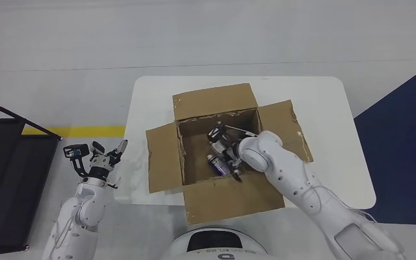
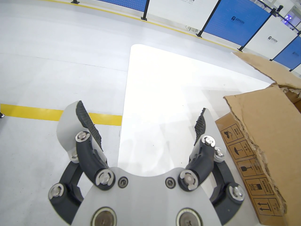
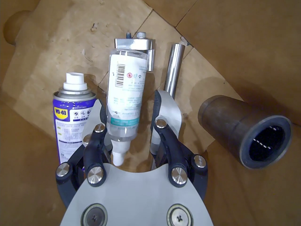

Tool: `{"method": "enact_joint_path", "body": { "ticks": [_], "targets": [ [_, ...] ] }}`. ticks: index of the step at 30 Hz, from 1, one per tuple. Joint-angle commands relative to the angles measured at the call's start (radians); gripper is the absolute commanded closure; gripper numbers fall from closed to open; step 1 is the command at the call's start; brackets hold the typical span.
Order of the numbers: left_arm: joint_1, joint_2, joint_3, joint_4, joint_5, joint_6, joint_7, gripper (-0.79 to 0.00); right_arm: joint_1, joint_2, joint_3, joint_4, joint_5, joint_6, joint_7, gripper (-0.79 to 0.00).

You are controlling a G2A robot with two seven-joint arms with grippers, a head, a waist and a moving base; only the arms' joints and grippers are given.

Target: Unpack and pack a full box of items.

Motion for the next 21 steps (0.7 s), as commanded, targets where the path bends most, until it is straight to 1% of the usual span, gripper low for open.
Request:
{"method": "enact_joint_path", "body": {
  "ticks": [1,3,5,6,7,8,11,16,19,21],
  "targets": [
    [0.0,0.0,0.0,0.0,0.0,0.0,0.0,-0.785,0.02,-0.01,-0.019,0.034,0.006,0.003,-0.003,-0.357],
    [0.0,0.0,0.0,0.0,0.0,0.0,0.0,-0.785,0.04,-0.021,-0.036,0.068,0.013,0.008,-0.007,-0.329],
    [0.0,0.0,0.0,0.0,0.0,0.0,0.0,-0.785,0.059,-0.031,-0.053,0.095,0.013,0.017,-0.005,-0.283],
    [0.0,0.0,0.0,0.0,0.0,0.0,0.0,-0.785,0.066,-0.036,-0.059,0.102,0.015,0.021,-0.007,-0.209],
    [0.0,0.0,0.0,0.0,0.0,0.0,0.0,-0.785,0.071,-0.039,-0.062,0.095,0.014,0.025,-0.014,-0.037],
    [0.0,0.0,0.0,0.0,0.0,0.0,0.0,-0.785,0.072,-0.041,-0.063,0.09,0.01,0.032,-0.018,0.0],
    [0.0,0.0,0.0,0.0,0.0,0.0,0.0,-0.785,0.059,-0.038,-0.052,0.043,-0.012,0.055,-0.012,0.0],
    [0.0,0.0,0.0,0.0,0.0,0.0,0.0,-0.785,-0.037,-0.008,0.016,-0.16,-0.072,0.07,-0.018,0.0],
    [0.0,0.0,0.0,0.0,0.0,0.0,0.0,-0.785,-0.113,0.015,0.084,-0.292,-0.105,0.063,-0.082,0.0],
    [0.0,0.0,0.0,0.0,0.0,0.0,0.0,-0.785,-0.192,0.035,0.148,-0.391,-0.137,0.052,-0.147,0.0]
  ]
}}
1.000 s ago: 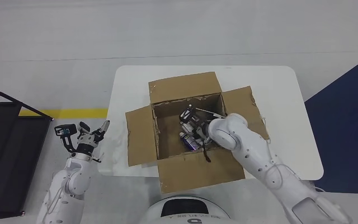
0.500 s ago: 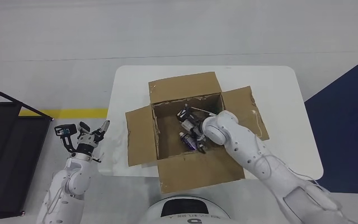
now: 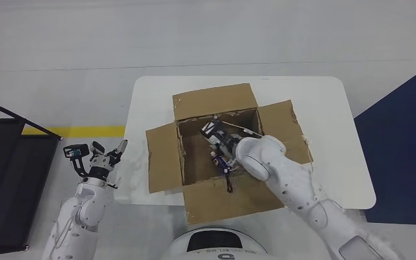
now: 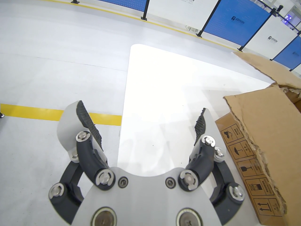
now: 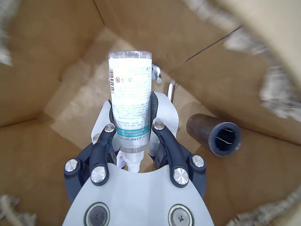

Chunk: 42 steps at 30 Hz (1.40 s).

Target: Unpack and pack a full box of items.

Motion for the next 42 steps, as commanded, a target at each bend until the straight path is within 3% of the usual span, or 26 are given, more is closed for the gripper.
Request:
{"method": "enact_joint_path", "body": {
  "ticks": [1,9,25,29,32,39,42],
  "targets": [
    [0.0,0.0,0.0,0.0,0.0,0.0,0.0,-0.785,-0.073,0.016,0.064,-0.097,-0.035,0.001,-0.064,0.0],
    [0.0,0.0,0.0,0.0,0.0,0.0,0.0,-0.785,-0.254,0.044,0.194,-0.329,-0.182,0.083,-0.19,0.0],
    [0.0,0.0,0.0,0.0,0.0,0.0,0.0,-0.785,-0.269,0.041,0.207,-0.348,-0.2,0.128,-0.206,0.0],
    [0.0,0.0,0.0,0.0,0.0,0.0,0.0,-0.785,-0.325,0.052,0.337,-0.431,-0.175,0.14,-0.19,0.0],
    [0.0,0.0,0.0,0.0,0.0,0.0,0.0,-0.785,-0.396,0.063,0.517,-0.472,-0.079,0.117,-0.192,0.0],
    [0.0,0.0,0.0,0.0,0.0,0.0,0.0,-0.785,-0.53,0.076,0.896,-0.42,0.127,0.037,-0.177,0.0],
    [0.0,0.0,0.0,0.0,0.0,0.0,0.0,-0.785,-0.547,0.076,0.963,-0.389,0.188,0.031,-0.157,0.0]
  ]
}}
